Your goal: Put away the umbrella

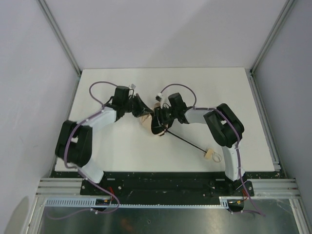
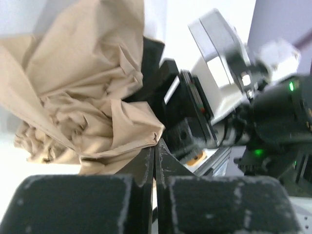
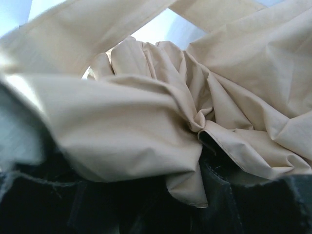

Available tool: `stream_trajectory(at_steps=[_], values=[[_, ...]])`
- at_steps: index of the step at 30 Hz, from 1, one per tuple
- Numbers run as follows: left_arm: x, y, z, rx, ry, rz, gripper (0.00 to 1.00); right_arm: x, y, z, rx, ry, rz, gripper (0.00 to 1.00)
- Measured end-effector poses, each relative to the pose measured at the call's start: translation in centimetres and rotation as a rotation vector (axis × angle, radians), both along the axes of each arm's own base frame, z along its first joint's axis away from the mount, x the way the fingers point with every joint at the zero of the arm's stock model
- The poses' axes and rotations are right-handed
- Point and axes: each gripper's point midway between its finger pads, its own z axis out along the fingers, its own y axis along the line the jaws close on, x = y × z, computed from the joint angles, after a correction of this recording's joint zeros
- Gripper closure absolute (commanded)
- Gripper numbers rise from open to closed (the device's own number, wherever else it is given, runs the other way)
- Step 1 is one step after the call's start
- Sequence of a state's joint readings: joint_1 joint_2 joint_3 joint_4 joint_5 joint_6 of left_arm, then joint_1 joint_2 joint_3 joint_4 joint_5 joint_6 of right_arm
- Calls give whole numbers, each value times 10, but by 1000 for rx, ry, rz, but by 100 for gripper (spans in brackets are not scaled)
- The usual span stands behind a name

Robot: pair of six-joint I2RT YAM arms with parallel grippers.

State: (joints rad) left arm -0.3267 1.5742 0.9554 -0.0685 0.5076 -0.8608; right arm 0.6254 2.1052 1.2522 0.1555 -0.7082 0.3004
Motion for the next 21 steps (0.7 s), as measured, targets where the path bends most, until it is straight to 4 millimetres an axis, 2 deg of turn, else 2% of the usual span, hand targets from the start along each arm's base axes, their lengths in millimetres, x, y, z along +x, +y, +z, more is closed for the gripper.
stream_trajectory(at_steps=[1,3,6,8,11,15,17,21], values=[[9,-2,-3,9,3,1,97,3,-3,0,3,0,-13,46],[27,-6,-12,27,13,-8,87,7,-5,1,13,-4,-30,45],[41,-8,-28,67,36,-28,78,7,-4,1,28,1,-37,44],[43,-5,-30,94,29,-37,86,7,-5,2,41,0,-34,40],[46,3,-17,128,-24,-34,97,7,-7,3,61,1,-28,31],[44,11,18,145,-116,-24,100,5,-10,11,82,3,-21,21],[43,11,28,139,-139,-20,100,4,-18,15,79,15,-31,16],[44,12,24,143,-123,-14,100,5,-38,23,58,46,-68,9]])
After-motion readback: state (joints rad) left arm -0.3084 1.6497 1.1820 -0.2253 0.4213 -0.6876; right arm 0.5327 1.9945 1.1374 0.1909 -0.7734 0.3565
